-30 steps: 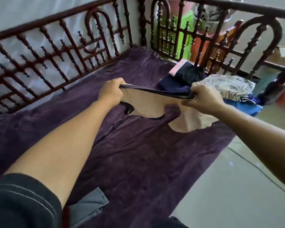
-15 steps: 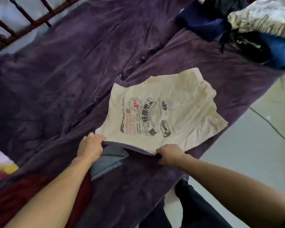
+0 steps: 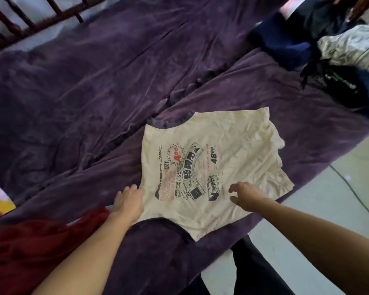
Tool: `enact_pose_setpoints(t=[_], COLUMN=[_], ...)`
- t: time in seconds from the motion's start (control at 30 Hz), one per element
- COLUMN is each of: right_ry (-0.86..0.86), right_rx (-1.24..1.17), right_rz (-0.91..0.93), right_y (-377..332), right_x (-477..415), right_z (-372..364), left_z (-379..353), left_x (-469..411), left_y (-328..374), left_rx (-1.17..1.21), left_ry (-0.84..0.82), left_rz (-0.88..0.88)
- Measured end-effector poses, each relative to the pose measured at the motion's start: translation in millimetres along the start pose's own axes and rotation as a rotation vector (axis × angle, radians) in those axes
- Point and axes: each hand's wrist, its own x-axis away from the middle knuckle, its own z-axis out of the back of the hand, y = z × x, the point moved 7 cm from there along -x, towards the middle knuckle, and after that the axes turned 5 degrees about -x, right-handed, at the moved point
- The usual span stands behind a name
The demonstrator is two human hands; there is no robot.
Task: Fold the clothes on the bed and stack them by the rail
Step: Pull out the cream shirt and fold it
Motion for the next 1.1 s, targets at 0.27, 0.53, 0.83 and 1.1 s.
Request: enact_pose_setpoints(t=[0.27,0.53,0.83,1.1], right_ry=[0.340,0.334,0.450,0.550], right_rx=[-0.062,-0.016,-0.230,-0.255], right_rz=[-0.221,-0.011,0.163,0.388], right_y=[144,192,210,192], right_x=[-120,-266,-317,-256], right_z=[146,200,290,311], left_z=[99,132,190,206], left_x=[-134,-283,-350,-302], left_y=[69,145,133,108], left_rx=[0.147,0.331,0.408,0.470], left_ry=[0.215,0.337,0.503,0.600], left_rz=[0.009,-0.009,0.161,0.144])
